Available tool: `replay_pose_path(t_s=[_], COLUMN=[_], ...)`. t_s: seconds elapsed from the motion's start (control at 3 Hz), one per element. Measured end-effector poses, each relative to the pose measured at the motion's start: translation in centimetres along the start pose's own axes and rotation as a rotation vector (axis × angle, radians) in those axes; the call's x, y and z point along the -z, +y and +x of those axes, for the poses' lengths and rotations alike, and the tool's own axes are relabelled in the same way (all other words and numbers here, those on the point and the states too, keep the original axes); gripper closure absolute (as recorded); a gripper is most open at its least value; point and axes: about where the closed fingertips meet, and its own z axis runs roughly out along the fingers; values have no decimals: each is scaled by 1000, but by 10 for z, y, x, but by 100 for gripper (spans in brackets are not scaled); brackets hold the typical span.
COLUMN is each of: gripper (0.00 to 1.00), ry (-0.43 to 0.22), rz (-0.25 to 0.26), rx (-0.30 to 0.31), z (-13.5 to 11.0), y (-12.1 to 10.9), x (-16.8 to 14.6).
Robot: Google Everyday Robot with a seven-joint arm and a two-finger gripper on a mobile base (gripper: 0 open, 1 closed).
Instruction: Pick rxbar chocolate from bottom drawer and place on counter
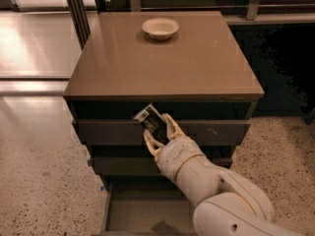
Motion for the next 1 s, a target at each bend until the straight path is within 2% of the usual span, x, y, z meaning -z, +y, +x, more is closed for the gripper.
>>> replay_pose_path(t_s=[0.33,0.67,1.0], gripper=[100,100,100], ry=[-23,-62,-68], rz=[21,28,3], rx=[-34,-27,9], z=[-13,-39,-66], y=[-51,-87,-105], x=[-5,-3,-6])
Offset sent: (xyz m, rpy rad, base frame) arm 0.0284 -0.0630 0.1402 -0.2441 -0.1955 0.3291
